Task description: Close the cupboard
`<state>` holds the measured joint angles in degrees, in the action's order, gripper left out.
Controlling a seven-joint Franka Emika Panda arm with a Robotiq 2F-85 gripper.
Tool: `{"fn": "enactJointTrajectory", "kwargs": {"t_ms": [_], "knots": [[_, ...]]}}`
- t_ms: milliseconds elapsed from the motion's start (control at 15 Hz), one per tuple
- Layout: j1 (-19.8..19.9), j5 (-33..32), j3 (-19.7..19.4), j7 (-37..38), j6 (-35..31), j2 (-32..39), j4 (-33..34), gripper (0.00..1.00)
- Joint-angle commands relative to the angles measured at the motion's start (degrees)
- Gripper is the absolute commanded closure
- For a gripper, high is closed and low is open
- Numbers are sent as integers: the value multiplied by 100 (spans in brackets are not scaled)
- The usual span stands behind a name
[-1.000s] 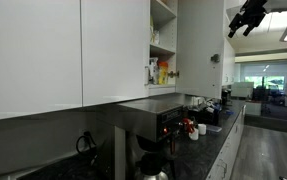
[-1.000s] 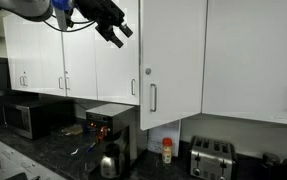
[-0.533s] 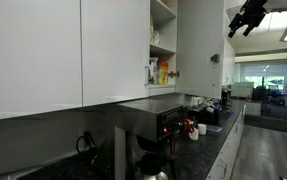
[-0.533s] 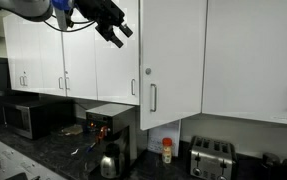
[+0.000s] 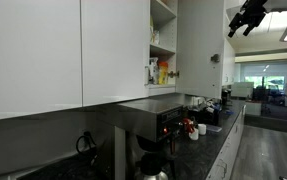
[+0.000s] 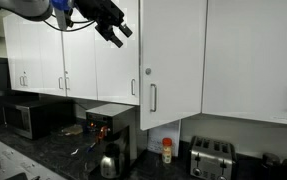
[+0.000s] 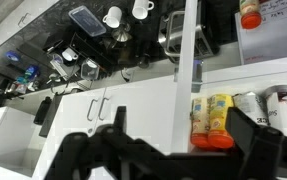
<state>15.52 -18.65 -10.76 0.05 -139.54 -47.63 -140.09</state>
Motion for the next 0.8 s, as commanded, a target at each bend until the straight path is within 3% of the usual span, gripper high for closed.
{"fn": "enactJointTrajectory", "kwargs": {"t_ms": [0, 733], "knots": [[32, 160, 22, -82, -36, 4, 56, 0], [-333, 783, -512, -632, -111, 76, 267, 0]]}}
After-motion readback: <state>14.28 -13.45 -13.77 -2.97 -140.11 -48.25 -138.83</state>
